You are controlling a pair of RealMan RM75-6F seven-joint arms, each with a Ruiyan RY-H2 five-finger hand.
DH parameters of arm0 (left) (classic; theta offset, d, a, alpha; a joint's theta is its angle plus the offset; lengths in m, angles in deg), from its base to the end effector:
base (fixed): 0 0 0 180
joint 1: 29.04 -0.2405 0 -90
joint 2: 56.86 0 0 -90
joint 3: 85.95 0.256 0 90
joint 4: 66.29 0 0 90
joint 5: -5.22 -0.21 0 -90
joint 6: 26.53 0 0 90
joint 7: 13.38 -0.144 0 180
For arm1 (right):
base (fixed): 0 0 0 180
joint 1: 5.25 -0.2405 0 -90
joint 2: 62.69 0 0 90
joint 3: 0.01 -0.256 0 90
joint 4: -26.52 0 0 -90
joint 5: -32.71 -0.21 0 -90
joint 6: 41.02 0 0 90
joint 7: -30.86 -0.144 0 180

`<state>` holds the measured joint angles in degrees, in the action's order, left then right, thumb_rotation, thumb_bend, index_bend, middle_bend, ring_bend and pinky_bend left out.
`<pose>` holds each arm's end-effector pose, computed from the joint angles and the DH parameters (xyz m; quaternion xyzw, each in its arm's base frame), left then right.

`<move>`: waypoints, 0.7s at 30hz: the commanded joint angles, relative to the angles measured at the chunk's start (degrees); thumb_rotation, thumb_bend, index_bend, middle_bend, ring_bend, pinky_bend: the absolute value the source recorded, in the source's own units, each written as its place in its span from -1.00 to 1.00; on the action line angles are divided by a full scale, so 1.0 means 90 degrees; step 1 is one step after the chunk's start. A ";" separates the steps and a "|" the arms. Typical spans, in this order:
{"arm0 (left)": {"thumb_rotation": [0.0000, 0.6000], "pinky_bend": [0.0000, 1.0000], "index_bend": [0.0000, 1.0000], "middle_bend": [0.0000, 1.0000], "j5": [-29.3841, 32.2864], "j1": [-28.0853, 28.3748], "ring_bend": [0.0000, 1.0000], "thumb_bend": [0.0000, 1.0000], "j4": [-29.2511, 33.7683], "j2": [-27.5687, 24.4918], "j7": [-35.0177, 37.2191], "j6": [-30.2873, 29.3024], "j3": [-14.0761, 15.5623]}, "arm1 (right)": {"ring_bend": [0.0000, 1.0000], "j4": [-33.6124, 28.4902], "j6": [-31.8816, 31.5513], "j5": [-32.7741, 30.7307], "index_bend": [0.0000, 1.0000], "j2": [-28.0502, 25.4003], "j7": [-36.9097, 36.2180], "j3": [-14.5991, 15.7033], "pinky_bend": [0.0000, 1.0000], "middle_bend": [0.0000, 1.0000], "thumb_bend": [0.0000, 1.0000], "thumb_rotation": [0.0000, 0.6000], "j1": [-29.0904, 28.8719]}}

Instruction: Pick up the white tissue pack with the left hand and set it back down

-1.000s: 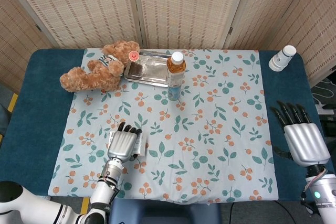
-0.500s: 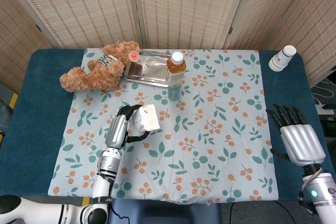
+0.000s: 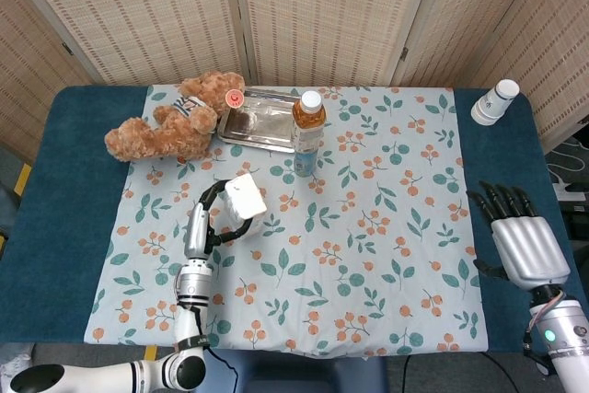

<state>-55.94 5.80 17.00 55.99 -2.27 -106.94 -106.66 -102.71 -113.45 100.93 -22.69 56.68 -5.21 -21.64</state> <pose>-0.1011 0.3088 -0.0488 -0.3413 -0.6210 -0.6337 0.3103 -0.2005 -0.2129 0.2052 0.6676 -0.3784 0.2777 0.5780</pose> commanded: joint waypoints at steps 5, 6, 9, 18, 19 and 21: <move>1.00 -0.81 -0.34 -0.20 -0.0143 -0.0178 -0.68 -0.54 -0.0340 0.0196 0.0317 0.0144 -0.0046 | -1.00 0.0002 0.0071 -0.0025 -0.81 0.0050 0.0071 0.0038 -1.00 -1.00 -0.76 1.00 -0.0042; 1.00 -0.81 -0.34 -0.20 -0.0169 -0.0189 -0.68 -0.54 -0.0394 0.0208 0.0343 0.0170 -0.0035 | -1.00 0.0001 0.0078 -0.0030 -0.81 0.0055 0.0079 0.0043 -1.00 -1.00 -0.76 1.00 -0.0046; 1.00 -0.81 -0.33 -0.20 -0.0317 -0.0231 -0.68 -0.54 -0.0593 0.0234 0.0428 0.0235 0.0053 | -1.00 0.0005 0.0061 -0.0043 -0.81 0.0064 0.0094 0.0042 -1.00 -1.00 -0.76 1.00 -0.0053; 1.00 -0.81 -0.34 -0.20 -0.0737 -0.0384 -0.68 -0.54 -0.1060 0.0291 0.0931 0.0407 0.0266 | -1.00 0.0009 0.0031 -0.0085 -0.81 0.0112 0.0188 0.0062 -1.00 -1.00 -0.76 1.00 -0.0073; 1.00 -0.81 -0.34 -0.20 -0.0745 -0.0398 -0.68 -0.54 -0.1089 0.0289 0.0944 0.0436 0.0262 | -1.00 0.0012 0.0029 -0.0086 -0.81 0.0119 0.0197 0.0065 -1.00 -1.00 -0.76 1.00 -0.0075; 1.00 -0.81 -0.34 -0.20 -0.0798 -0.0415 -0.68 -0.54 -0.1161 0.0285 0.0949 0.0462 0.0286 | -1.00 0.0014 0.0028 -0.0097 -0.81 0.0126 0.0207 0.0069 -1.00 -1.00 -0.76 1.00 -0.0079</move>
<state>-62.93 2.19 6.78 58.55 6.20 -102.94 -104.16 -102.58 -113.19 100.05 -21.55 58.54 -4.59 -22.36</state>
